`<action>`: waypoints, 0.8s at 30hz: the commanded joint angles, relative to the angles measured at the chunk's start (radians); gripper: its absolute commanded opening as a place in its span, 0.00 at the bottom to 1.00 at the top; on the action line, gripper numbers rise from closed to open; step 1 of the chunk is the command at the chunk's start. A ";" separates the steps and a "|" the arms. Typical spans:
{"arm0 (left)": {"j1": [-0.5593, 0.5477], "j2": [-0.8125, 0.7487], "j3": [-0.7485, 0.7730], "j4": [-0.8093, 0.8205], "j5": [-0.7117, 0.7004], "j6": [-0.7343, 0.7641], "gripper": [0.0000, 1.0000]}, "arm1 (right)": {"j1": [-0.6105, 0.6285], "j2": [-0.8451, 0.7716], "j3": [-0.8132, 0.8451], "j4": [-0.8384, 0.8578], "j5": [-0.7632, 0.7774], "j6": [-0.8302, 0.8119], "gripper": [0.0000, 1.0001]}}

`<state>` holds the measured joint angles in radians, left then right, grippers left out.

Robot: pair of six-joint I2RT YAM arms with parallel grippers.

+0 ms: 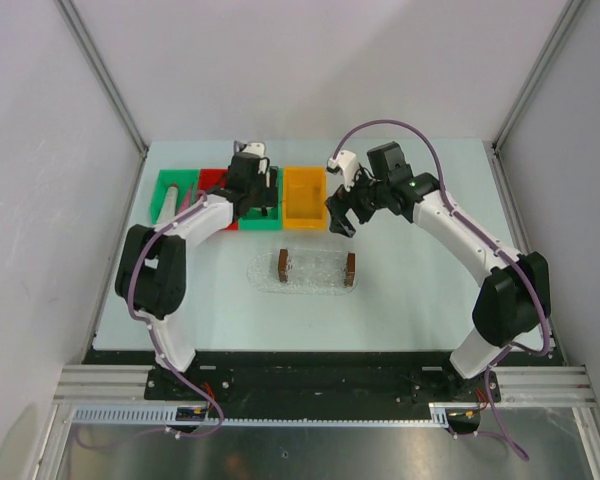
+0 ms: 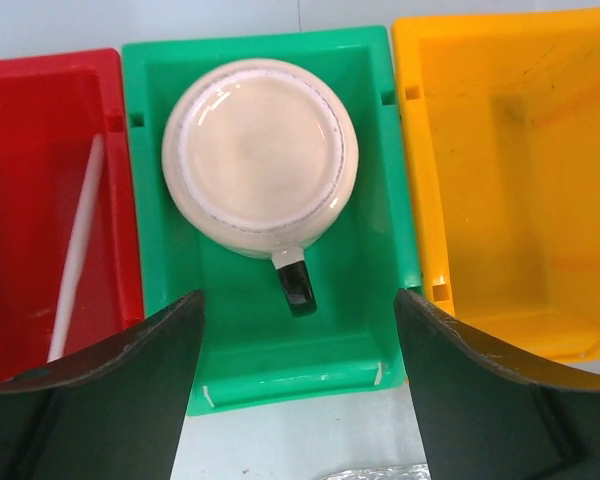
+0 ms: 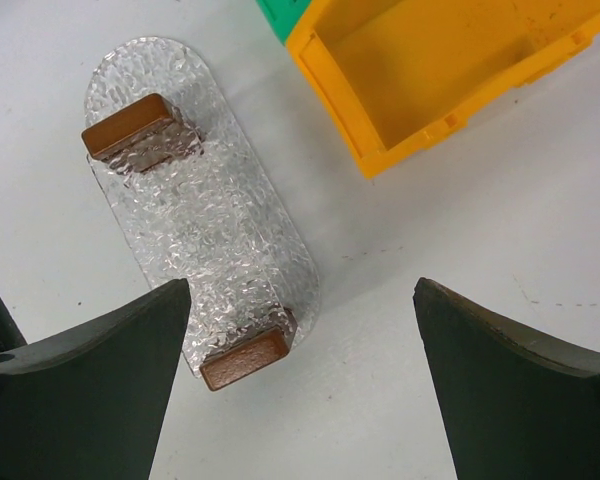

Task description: Prepare toiletry sets of a toothbrush and toothpaste on the tray

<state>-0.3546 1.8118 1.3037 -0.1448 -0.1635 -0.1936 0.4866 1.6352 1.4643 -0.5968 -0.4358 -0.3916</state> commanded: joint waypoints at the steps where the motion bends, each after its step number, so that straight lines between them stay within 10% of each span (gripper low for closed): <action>1: -0.018 0.026 0.051 -0.006 -0.022 -0.058 0.80 | -0.013 -0.026 -0.012 0.008 -0.030 0.020 1.00; 24: -0.011 0.168 0.108 -0.010 -0.088 -0.153 0.61 | -0.046 -0.020 -0.038 0.008 -0.080 0.025 1.00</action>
<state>-0.3683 1.9575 1.3602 -0.1673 -0.2264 -0.3035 0.4438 1.6352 1.4231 -0.5968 -0.4908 -0.3744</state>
